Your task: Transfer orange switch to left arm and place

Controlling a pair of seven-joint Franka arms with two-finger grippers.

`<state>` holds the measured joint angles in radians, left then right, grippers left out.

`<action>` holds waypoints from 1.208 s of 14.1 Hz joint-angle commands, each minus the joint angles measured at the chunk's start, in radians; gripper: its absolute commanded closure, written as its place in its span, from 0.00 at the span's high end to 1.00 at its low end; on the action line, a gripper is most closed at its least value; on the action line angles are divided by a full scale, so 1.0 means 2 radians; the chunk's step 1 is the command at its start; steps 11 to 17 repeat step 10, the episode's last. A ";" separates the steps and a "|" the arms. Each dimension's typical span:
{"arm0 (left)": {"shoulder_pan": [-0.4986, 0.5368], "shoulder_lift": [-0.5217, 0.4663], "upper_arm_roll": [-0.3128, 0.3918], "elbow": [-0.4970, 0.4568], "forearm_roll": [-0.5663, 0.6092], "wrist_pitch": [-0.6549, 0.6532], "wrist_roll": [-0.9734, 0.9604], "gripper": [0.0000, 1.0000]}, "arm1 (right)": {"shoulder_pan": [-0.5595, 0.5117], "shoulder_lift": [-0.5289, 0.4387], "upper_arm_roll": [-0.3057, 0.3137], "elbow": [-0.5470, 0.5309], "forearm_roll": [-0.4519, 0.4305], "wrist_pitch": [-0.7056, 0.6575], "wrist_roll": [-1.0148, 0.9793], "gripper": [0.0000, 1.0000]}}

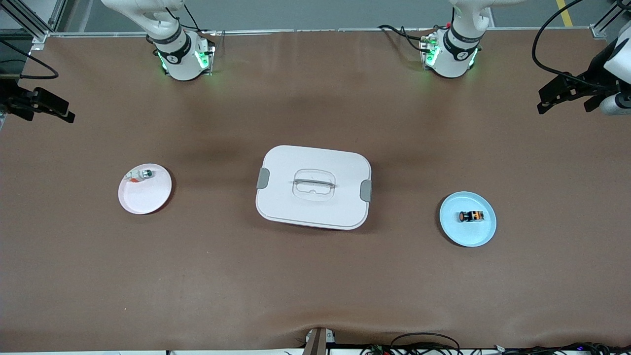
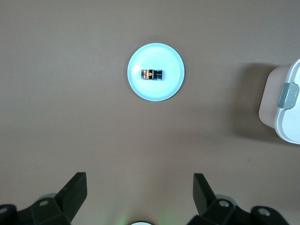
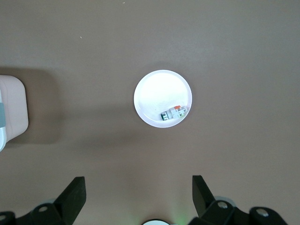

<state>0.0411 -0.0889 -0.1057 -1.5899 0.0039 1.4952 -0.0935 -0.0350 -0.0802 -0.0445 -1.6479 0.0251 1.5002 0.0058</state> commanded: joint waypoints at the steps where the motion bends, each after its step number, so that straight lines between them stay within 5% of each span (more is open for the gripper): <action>1: 0.002 -0.005 0.001 0.003 -0.009 -0.005 0.009 1.00 | -0.007 -0.014 0.008 -0.015 -0.006 0.016 -0.005 1.00; 17: -0.001 -0.004 -0.003 0.003 -0.010 -0.009 0.008 1.00 | -0.005 -0.014 0.008 -0.016 -0.003 0.020 -0.004 1.00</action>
